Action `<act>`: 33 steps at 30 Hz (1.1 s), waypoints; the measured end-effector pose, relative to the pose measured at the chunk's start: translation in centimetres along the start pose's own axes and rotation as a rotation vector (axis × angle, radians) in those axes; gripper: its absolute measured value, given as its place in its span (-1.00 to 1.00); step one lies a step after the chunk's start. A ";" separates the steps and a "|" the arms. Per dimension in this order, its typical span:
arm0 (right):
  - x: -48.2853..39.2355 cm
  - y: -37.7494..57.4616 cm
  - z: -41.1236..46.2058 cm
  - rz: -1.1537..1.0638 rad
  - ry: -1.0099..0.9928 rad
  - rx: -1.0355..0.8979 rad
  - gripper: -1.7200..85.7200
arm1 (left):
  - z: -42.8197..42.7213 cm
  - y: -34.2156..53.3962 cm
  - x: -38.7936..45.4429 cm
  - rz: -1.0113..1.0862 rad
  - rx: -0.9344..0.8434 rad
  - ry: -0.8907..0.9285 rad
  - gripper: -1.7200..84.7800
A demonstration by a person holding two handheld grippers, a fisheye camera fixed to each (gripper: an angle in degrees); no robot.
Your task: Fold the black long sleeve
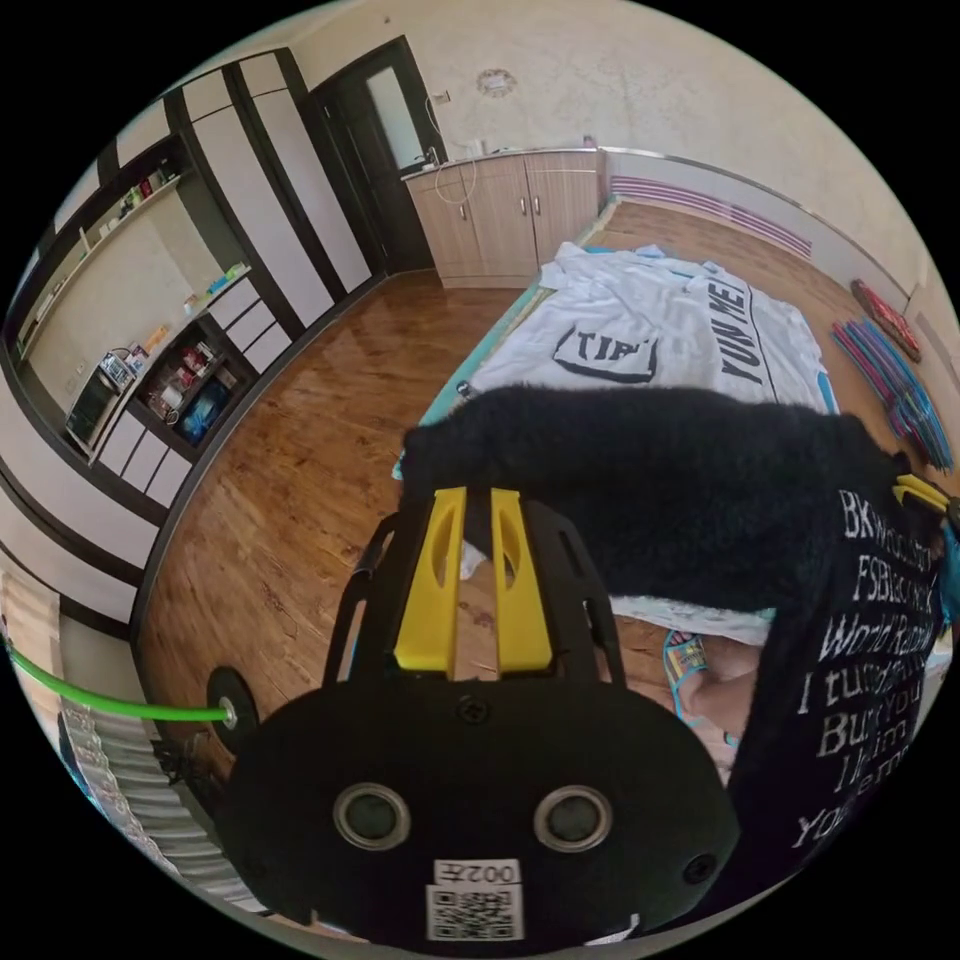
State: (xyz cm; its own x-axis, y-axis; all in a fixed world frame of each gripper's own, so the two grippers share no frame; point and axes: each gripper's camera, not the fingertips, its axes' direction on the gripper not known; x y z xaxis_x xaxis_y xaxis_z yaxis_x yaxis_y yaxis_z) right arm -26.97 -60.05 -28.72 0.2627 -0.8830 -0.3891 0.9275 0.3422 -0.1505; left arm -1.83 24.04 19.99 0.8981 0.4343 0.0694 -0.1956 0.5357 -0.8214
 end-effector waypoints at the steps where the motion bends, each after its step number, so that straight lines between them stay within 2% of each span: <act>1: -0.2 -0.3 -0.1 0.003 -0.009 0.008 -0.76 | -0.1 -0.2 -0.4 0.003 0.014 0.010 -0.89; 5: -1.6 -2.5 0.0 0.030 -0.081 0.049 -0.74 | 1.1 -1.5 -1.5 0.018 0.016 0.066 -0.79; 13: -4.1 -6.6 2.5 0.063 -0.095 0.024 -0.68 | 6.9 -3.1 -3.4 -0.031 -0.091 0.012 -0.69; 17: -5.6 -8.1 4.1 0.006 0.006 -0.028 -0.66 | 8.5 -2.5 -3.9 -0.049 -0.107 0.070 -0.70; 19: -6.2 -8.3 4.7 -0.006 0.006 -0.048 -0.67 | 8.9 -1.8 -4.3 -0.054 -0.088 0.148 -0.74; 24: -7.3 -8.1 4.4 0.016 -0.039 -0.038 -0.79 | 8.8 -0.1 -4.1 -0.023 -0.075 0.184 -0.79; 29: -10.3 -7.3 3.7 -0.036 0.092 -0.030 -0.90 | 7.3 2.1 -2.0 0.009 -0.070 0.112 -0.84; 33: -12.0 -6.8 2.9 -0.084 0.146 -0.073 -0.89 | 3.7 5.4 -0.6 -0.054 0.012 -0.051 -0.85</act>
State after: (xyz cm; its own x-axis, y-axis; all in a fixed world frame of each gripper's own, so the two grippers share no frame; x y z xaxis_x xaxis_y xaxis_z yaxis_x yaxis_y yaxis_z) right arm -35.68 -52.71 -20.40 0.1389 -0.8549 -0.4998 0.9212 0.2968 -0.2516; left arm -4.91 29.33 17.59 0.8863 0.4408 0.1425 -0.1522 0.5676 -0.8091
